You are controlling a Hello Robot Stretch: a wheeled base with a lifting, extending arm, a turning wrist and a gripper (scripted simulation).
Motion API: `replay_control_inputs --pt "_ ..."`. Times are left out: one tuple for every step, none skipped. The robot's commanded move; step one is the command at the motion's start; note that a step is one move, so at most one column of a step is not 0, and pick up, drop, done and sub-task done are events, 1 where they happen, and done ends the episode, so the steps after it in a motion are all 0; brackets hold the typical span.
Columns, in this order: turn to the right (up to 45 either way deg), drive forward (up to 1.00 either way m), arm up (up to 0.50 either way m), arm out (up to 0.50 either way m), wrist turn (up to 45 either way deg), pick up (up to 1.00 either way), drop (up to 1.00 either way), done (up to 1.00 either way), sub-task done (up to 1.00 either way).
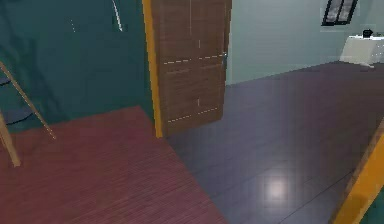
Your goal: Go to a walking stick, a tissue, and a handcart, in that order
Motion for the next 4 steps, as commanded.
replay_control_inputs --pt "0.0 0.40 0.00 0.00 0.0 0.00 0.00 0.00 0.00" --pt "12.0 0.00 0.00 0.00 0.0 0.00 0.00 0.00 0.00" --pt "0.0 0.35 0.00 0.00 0.0 0.00 0.00 0.00 0.00" --pt "15.0 0.00 0.00 0.00 0.0 0.00 0.00 0.00 0.00"
